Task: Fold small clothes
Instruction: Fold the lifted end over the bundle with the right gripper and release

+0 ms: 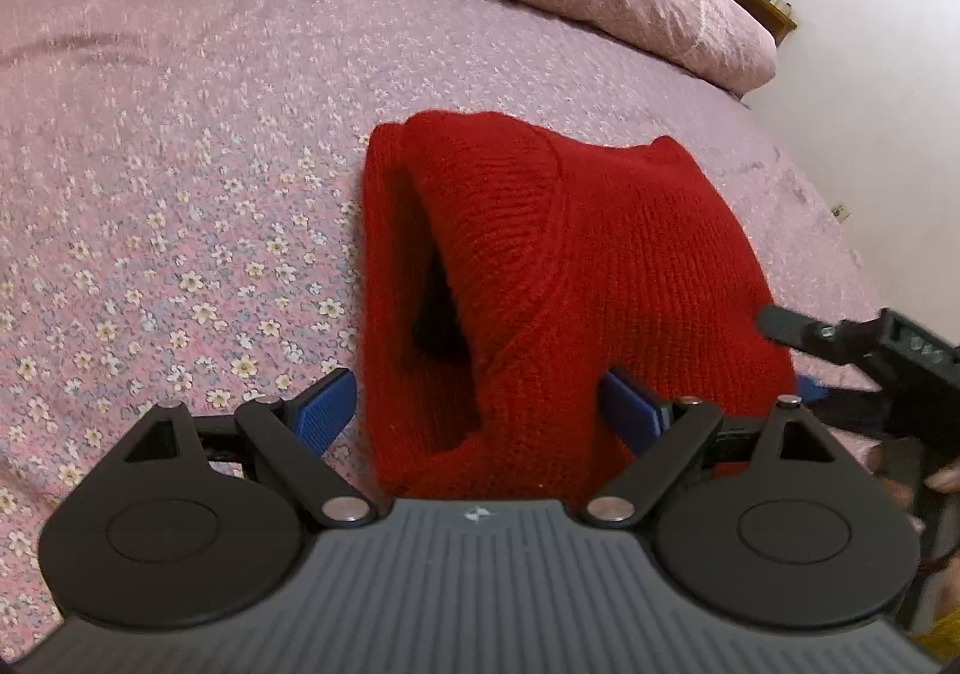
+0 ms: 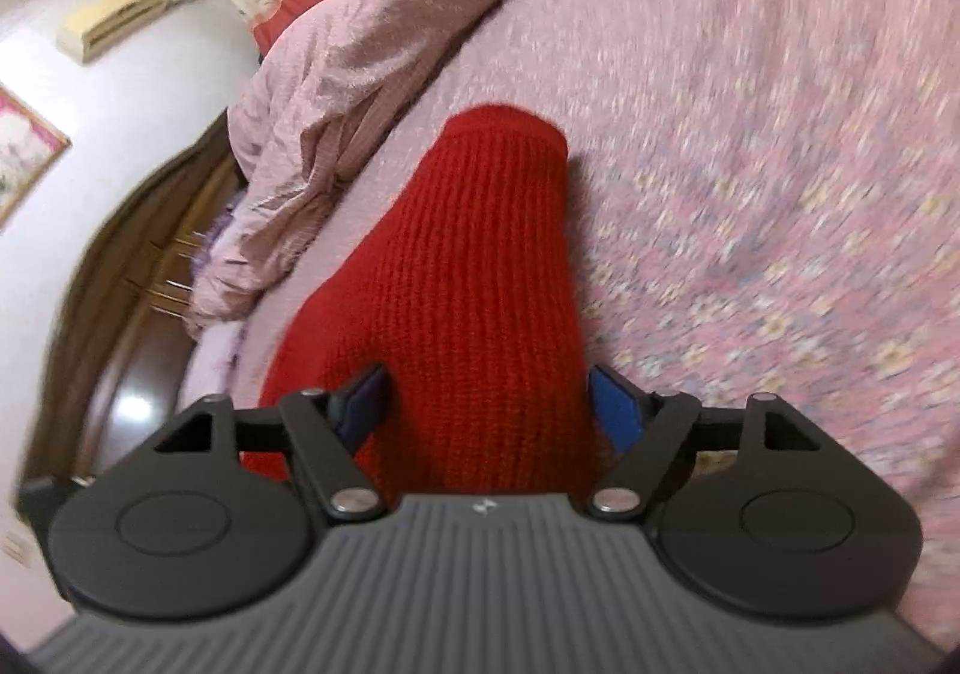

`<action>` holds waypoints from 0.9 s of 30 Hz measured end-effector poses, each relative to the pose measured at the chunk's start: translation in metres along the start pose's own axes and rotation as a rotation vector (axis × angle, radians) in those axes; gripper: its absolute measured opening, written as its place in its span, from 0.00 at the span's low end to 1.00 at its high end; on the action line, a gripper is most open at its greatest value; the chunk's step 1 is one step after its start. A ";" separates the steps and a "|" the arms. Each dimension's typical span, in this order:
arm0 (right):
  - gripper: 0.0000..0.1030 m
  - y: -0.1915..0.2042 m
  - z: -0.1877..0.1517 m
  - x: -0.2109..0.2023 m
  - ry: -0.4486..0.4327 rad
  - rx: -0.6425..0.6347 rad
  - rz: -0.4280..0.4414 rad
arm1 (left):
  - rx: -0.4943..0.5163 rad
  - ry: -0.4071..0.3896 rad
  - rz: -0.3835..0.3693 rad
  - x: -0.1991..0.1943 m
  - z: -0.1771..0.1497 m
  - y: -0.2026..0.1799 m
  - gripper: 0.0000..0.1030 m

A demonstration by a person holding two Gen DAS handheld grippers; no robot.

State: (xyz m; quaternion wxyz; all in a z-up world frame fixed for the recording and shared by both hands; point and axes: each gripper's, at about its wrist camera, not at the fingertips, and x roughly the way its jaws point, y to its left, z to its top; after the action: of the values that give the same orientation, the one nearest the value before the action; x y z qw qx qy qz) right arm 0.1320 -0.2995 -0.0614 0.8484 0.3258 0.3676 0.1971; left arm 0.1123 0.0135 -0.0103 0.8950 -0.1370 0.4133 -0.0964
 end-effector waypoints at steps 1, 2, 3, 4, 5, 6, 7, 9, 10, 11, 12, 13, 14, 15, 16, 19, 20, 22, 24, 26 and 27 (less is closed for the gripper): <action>0.74 0.005 0.000 -0.006 -0.020 -0.035 -0.030 | 0.006 -0.007 0.010 -0.002 -0.001 -0.002 0.89; 0.73 0.011 -0.001 -0.012 -0.041 -0.070 -0.062 | 0.007 -0.013 0.018 -0.003 -0.001 -0.003 0.89; 0.73 0.019 -0.001 -0.018 -0.066 -0.111 -0.093 | 0.004 -0.021 0.026 -0.006 -0.001 -0.003 0.89; 0.73 0.026 -0.003 -0.023 -0.089 -0.143 -0.107 | -0.001 -0.027 0.035 -0.008 -0.002 -0.002 0.89; 0.68 0.033 -0.006 -0.029 -0.113 -0.173 -0.105 | -0.002 -0.030 0.043 -0.010 -0.003 -0.001 0.89; 0.66 0.037 -0.009 -0.033 -0.126 -0.191 -0.097 | -0.001 -0.033 0.057 -0.012 -0.004 0.000 0.89; 0.58 0.042 -0.012 -0.037 -0.145 -0.200 -0.089 | 0.000 -0.034 0.074 -0.013 -0.004 0.001 0.89; 0.38 0.046 -0.021 -0.043 -0.159 -0.199 -0.054 | 0.006 -0.035 0.097 -0.015 -0.007 0.003 0.89; 0.31 0.048 -0.024 -0.042 -0.152 -0.194 -0.034 | 0.009 -0.033 0.107 -0.015 -0.008 0.004 0.89; 0.30 0.050 -0.028 -0.039 -0.145 -0.193 -0.021 | 0.013 -0.031 0.118 -0.015 -0.009 0.005 0.89; 0.30 0.052 -0.030 -0.034 -0.134 -0.198 -0.021 | 0.018 -0.030 0.126 -0.015 -0.009 0.005 0.89; 0.29 0.052 -0.032 -0.029 -0.119 -0.205 -0.027 | 0.027 -0.030 0.136 -0.014 -0.011 0.005 0.89; 0.28 0.052 -0.034 -0.025 -0.114 -0.204 -0.039 | 0.037 -0.030 0.148 -0.014 -0.013 0.005 0.89; 0.28 0.051 -0.036 -0.021 -0.105 -0.203 -0.049 | 0.045 -0.029 0.160 -0.013 -0.014 0.006 0.90; 0.28 0.051 -0.038 -0.018 -0.097 -0.204 -0.055 | 0.048 -0.025 0.167 -0.011 -0.015 0.006 0.90; 0.27 0.051 -0.044 -0.014 -0.091 -0.227 -0.072 | 0.044 -0.019 0.173 -0.009 -0.021 0.009 0.90; 0.27 0.052 -0.046 -0.012 -0.094 -0.247 -0.081 | 0.043 -0.020 0.175 -0.009 -0.022 0.010 0.90; 0.27 0.057 -0.051 -0.013 -0.101 -0.274 -0.096 | 0.034 -0.024 0.175 -0.011 -0.024 0.010 0.90; 0.27 0.060 -0.053 -0.015 -0.112 -0.280 -0.107 | 0.036 -0.030 0.176 -0.017 -0.026 0.007 0.90; 0.28 0.063 -0.055 -0.021 -0.136 -0.277 -0.113 | 0.051 -0.039 0.176 -0.024 -0.027 0.001 0.89; 0.28 0.064 -0.057 -0.024 -0.149 -0.273 -0.111 | 0.057 -0.044 0.176 -0.028 -0.027 -0.001 0.89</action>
State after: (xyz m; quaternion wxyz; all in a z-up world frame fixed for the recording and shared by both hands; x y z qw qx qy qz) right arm 0.0670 -0.2445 -0.0339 0.9193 0.2005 0.2909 0.1733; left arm 0.0737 0.0159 -0.0071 0.9124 -0.0765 0.4012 -0.0263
